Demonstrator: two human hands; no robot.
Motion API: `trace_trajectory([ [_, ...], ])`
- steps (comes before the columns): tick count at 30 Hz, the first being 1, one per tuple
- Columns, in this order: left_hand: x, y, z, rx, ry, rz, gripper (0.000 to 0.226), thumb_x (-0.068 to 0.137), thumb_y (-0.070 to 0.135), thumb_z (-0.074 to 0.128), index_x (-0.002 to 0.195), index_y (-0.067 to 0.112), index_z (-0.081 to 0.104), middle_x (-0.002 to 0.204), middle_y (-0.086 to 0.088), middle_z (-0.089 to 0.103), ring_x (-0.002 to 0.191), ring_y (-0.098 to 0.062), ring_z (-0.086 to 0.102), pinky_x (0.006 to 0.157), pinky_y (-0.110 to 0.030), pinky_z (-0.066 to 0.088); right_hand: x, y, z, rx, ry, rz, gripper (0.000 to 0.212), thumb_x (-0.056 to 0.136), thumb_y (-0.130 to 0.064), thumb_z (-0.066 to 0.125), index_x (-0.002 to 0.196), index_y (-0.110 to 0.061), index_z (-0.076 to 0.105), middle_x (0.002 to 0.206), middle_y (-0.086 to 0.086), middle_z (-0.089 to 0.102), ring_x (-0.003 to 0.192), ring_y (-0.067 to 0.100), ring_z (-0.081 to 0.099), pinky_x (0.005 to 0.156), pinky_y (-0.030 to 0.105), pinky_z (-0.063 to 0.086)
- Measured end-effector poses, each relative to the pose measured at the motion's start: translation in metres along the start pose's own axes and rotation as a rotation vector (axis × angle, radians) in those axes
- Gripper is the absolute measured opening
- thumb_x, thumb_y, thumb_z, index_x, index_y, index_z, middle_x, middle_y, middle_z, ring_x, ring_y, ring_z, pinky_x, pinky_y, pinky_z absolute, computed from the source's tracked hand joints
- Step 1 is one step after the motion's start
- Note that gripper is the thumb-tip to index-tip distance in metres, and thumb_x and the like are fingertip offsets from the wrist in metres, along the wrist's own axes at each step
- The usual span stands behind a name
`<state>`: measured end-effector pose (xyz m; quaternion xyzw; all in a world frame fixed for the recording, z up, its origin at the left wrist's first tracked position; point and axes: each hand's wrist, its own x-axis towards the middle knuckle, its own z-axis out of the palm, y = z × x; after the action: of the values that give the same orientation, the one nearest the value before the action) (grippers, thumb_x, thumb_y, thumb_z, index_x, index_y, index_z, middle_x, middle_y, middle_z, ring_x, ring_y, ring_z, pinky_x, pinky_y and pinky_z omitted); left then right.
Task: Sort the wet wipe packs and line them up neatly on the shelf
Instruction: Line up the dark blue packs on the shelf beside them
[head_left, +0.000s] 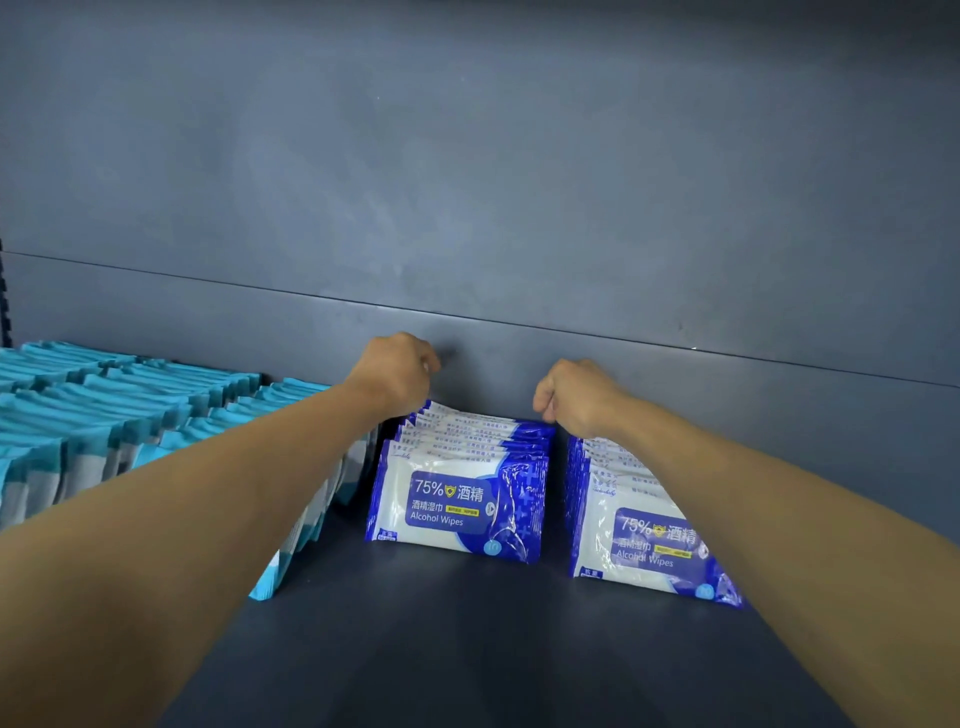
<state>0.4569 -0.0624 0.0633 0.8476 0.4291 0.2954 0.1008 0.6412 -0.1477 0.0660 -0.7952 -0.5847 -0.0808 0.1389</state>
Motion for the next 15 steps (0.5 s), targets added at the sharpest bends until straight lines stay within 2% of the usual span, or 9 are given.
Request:
trace_trajectory([
  [1, 0.006, -0.001, 0.002, 0.016, -0.021, 0.0, 0.033, 0.094, 0.002, 0.043, 0.117, 0.011, 0.066, 0.125, -0.008, 0.062, 0.116, -0.025, 0.056, 0.096, -0.026, 0.041, 0.001, 0.0, -0.001, 0.004, -0.01, -0.002, 0.036, 0.083, 0.014, 0.043, 0.106, 0.001, 0.068, 0.11, 0.015, 0.069, 0.103, 0.026, 0.063, 0.079, 0.019, 0.046],
  [3, 0.016, -0.003, 0.009, 0.013, -0.095, -0.02, 0.03, 0.092, 0.002, 0.047, 0.112, 0.01, 0.069, 0.118, -0.01, 0.065, 0.111, -0.025, 0.059, 0.091, -0.027, 0.044, 0.003, 0.0, 0.0, 0.005, -0.035, -0.018, 0.038, 0.084, 0.013, 0.044, 0.107, -0.004, 0.07, 0.109, 0.01, 0.07, 0.096, 0.02, 0.063, 0.068, 0.013, 0.037],
  [7, 0.028, -0.005, 0.021, 0.048, -0.145, -0.036, 0.026, 0.09, 0.005, 0.052, 0.107, 0.009, 0.071, 0.112, -0.01, 0.067, 0.107, -0.025, 0.06, 0.087, -0.028, 0.047, 0.011, 0.003, 0.006, 0.003, -0.023, -0.036, 0.035, 0.083, 0.012, 0.047, 0.099, -0.005, 0.073, 0.103, 0.01, 0.071, 0.093, 0.02, 0.065, 0.065, 0.014, 0.037],
  [9, 0.033, -0.006, 0.023, 0.069, -0.134, -0.035, 0.024, 0.088, 0.007, 0.055, 0.104, 0.009, 0.072, 0.108, -0.01, 0.068, 0.104, -0.025, 0.062, 0.083, -0.027, 0.048, 0.014, 0.004, 0.01, -0.019, -0.017, -0.046, 0.031, 0.084, 0.01, 0.048, 0.096, -0.003, 0.074, 0.101, 0.012, 0.072, 0.095, 0.024, 0.066, 0.069, 0.02, 0.046],
  [11, 0.036, -0.004, 0.025, 0.12, -0.129, -0.03, 0.024, 0.088, 0.009, 0.054, 0.104, 0.009, 0.072, 0.109, -0.009, 0.068, 0.104, -0.025, 0.062, 0.083, -0.027, 0.048, 0.015, 0.003, 0.01, -0.045, -0.022, -0.051, 0.028, 0.086, 0.003, 0.049, 0.097, -0.005, 0.073, 0.102, 0.013, 0.071, 0.101, 0.027, 0.064, 0.081, 0.027, 0.051],
  [15, 0.036, 0.002, 0.027, 0.092, -0.066, -0.119, 0.033, 0.093, 0.016, 0.044, 0.114, 0.016, 0.069, 0.12, -0.002, 0.065, 0.109, -0.021, 0.06, 0.095, -0.029, 0.048, 0.017, 0.004, 0.012, -0.056, 0.0, -0.075, 0.023, 0.092, -0.011, 0.048, 0.103, -0.007, 0.067, 0.106, 0.015, 0.064, 0.1, 0.03, 0.059, 0.082, 0.027, 0.047],
])
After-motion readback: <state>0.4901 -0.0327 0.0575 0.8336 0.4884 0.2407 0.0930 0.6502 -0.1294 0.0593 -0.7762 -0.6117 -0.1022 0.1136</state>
